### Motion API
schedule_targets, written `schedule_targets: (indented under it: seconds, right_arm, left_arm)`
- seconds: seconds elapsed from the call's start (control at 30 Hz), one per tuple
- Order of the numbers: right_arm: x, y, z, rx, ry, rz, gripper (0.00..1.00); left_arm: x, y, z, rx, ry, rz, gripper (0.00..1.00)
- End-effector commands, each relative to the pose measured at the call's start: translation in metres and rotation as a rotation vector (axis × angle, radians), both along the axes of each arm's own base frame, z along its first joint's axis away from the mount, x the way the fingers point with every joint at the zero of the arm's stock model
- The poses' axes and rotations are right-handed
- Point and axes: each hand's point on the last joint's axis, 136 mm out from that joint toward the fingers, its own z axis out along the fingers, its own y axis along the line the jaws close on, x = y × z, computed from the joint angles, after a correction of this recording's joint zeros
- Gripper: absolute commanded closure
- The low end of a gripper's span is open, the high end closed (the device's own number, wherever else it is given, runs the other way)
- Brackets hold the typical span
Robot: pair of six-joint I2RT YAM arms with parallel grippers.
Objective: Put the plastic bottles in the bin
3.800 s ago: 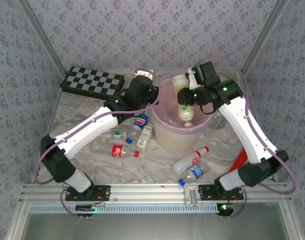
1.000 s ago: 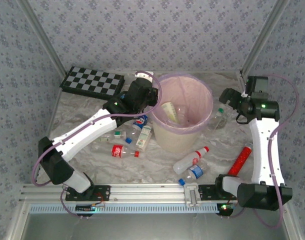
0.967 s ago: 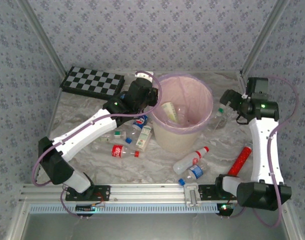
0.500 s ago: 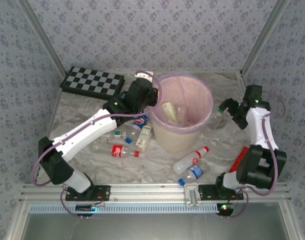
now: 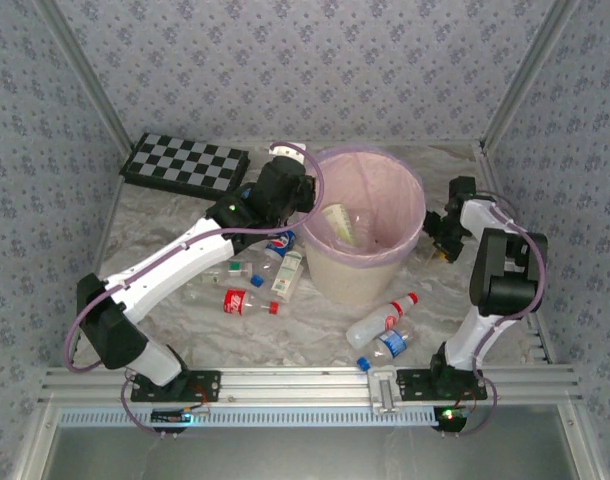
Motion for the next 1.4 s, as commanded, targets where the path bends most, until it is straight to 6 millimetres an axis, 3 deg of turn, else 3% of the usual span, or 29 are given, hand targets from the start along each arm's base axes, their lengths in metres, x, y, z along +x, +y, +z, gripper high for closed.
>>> schedule_targets:
  seconds: [0.0,0.1,0.2,0.33,0.37,0.6,0.7,0.87,1.17,1.23,1.37]
  right_arm:
    - [0.004,-0.002,-0.007,0.002,0.007,-0.014,0.00]
    - [0.002,-0.003,-0.009,-0.010,0.018,-0.005,0.01]
    - [-0.001,-0.007,-0.005,-0.042,0.016,-0.001,0.08]
    - [-0.005,-0.013,0.005,-0.080,-0.001,0.001,0.40]
    - [-0.005,-0.013,0.007,-0.085,-0.001,0.003,0.44]
    - [-0.004,-0.014,0.014,-0.087,-0.002,0.012,0.44]
    - [-0.004,-0.017,0.026,-0.100,-0.014,0.021,0.45]
    - [0.000,-0.030,0.090,-0.182,-0.103,0.060,0.46]
    - [-0.014,-0.013,0.229,-0.193,-0.379,0.085,0.50]
    - [-0.020,-0.010,0.258,-0.208,-0.440,0.086,0.55]
    - [-0.029,0.013,0.313,-0.203,-0.561,0.136,0.55]
  left_arm:
    - [-0.005,0.014,0.006,0.011,-0.004,0.034,1.00]
    - [-0.005,0.015,0.004,0.015,-0.003,0.040,1.00]
    - [-0.005,0.016,0.003,0.018,-0.002,0.043,1.00]
    - [-0.005,0.015,0.001,0.017,0.001,0.039,1.00]
    - [-0.006,0.015,0.001,0.015,0.004,0.040,1.00]
    - [-0.007,0.016,0.002,0.005,0.000,0.039,1.00]
    - [-0.007,0.015,0.001,0.008,0.001,0.037,1.00]
    - [-0.007,0.013,0.001,0.005,0.005,0.026,1.00]
    - [0.000,0.004,0.009,0.015,-0.004,0.014,1.00]
    - [0.001,0.001,0.010,0.010,-0.006,0.004,1.00]
    - [0.002,0.001,0.012,0.011,-0.015,0.004,1.00]
